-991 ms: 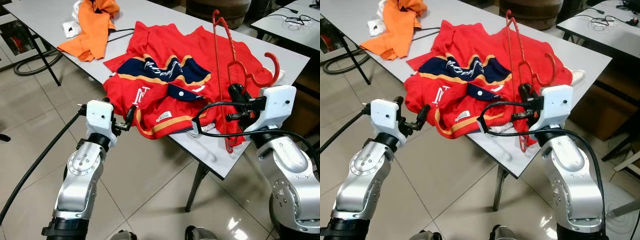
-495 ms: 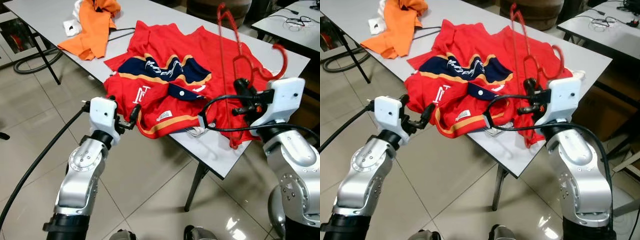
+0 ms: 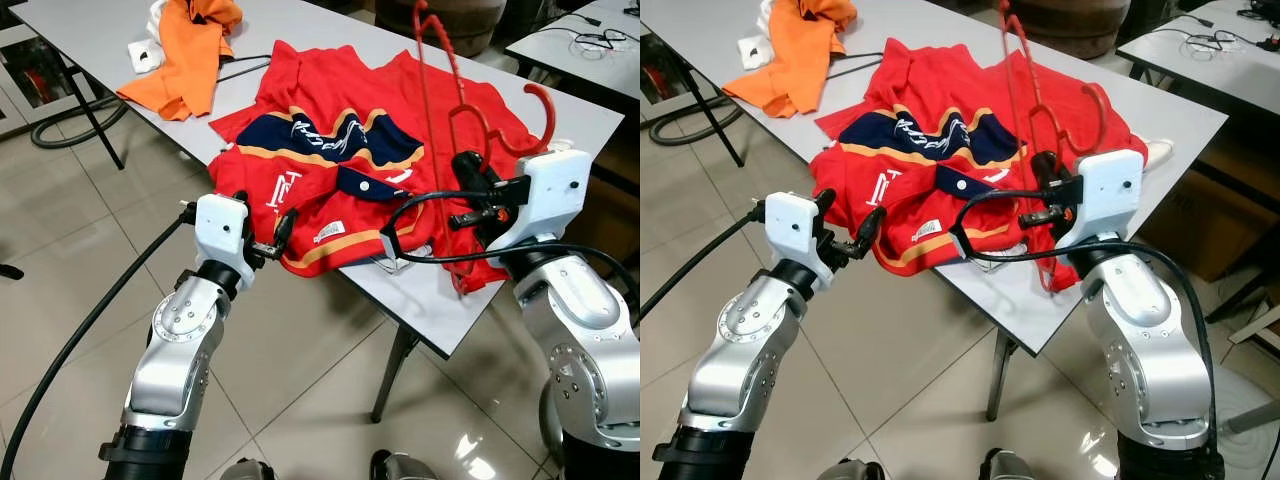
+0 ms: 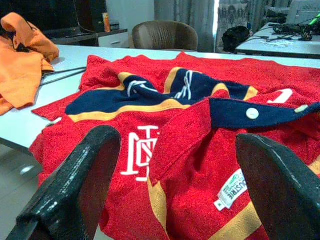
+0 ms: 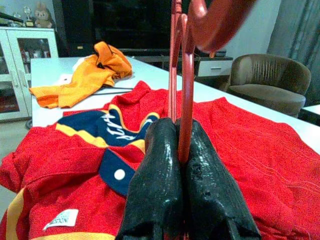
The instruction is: Hang hanger
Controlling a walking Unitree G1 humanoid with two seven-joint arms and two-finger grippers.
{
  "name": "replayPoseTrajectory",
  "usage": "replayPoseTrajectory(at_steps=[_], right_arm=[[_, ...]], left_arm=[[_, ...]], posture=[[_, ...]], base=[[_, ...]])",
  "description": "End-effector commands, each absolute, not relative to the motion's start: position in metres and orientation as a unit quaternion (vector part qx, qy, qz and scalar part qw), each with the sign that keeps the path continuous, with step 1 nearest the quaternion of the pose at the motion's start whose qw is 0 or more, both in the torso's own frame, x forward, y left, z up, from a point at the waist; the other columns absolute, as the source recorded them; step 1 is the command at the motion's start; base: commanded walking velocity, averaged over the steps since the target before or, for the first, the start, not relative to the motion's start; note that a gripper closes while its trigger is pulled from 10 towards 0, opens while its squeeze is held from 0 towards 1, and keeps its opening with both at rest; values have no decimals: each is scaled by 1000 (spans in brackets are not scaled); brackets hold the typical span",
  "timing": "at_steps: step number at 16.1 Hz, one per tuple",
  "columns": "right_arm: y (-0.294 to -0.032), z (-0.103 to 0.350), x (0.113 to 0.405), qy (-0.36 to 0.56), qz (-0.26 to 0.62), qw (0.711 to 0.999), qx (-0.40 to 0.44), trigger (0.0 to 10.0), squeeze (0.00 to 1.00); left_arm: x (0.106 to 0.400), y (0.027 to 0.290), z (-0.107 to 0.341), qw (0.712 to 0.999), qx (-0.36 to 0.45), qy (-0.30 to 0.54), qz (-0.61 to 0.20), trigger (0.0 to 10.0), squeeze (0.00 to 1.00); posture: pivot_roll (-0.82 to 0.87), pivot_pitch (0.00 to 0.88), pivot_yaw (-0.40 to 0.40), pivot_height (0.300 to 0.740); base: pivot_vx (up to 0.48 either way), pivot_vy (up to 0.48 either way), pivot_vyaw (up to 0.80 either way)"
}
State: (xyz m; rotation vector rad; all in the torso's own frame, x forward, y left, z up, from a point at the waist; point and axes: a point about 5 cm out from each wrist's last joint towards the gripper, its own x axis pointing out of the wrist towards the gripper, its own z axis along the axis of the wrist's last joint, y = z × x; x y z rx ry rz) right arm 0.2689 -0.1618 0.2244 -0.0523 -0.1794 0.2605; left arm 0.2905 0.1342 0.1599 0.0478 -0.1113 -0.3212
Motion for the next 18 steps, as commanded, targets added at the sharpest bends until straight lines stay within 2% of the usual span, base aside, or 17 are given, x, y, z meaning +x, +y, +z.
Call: replayPoseTrajectory(at_steps=[1,5,10,11,12,13,14,15,16,18], right_arm=[[-161,232,269,-110,130,985,-26,10000,0],[-160,227,268,-103,125,986,-29,10000,0],[-157,211,265,-87,157,977,-119,10000,0],[-154,210,265,-88,170,972,-139,10000,0],[-152,213,266,-95,178,967,-155,10000,0],[-152,219,267,-103,179,965,-159,10000,0],[-152,220,267,-105,180,965,-159,10000,0],[-152,220,263,-107,183,964,-161,10000,0],[-152,219,260,-107,185,964,-160,10000,0],[-152,215,258,-105,178,966,-157,10000,0]], left_arm=[[292,137,162,986,17,-58,-154,10000,0],[290,139,160,987,-5,-55,-149,10000,0],[300,137,161,988,26,-47,-145,10000,0],[300,136,161,988,2,-43,-151,10000,357],[300,130,160,983,-38,-38,-176,10000,1000],[303,115,164,970,-60,-36,-231,10000,1000],[303,113,165,968,-65,-36,-240,10000,1000],[303,105,174,954,-79,-51,-285,10000,1000],[307,103,185,949,-86,-70,-294,10000,1000],[317,119,202,957,-104,-108,-247,10000,1000]], posture=[[-78,126,66,740],[-66,113,54,740],[-67,44,17,740],[-82,52,21,740],[-92,61,23,740],[-107,85,30,740],[-107,85,30,740],[-108,87,41,740],[-104,95,50,740],[-108,100,58,740]], base=[[0,0,0],[0,0,0],[0,0,0],[0,0,0],[0,0,0],[0,0,0],[0,0,0],[0,0,0],[0,0,0],[0,0,0]])
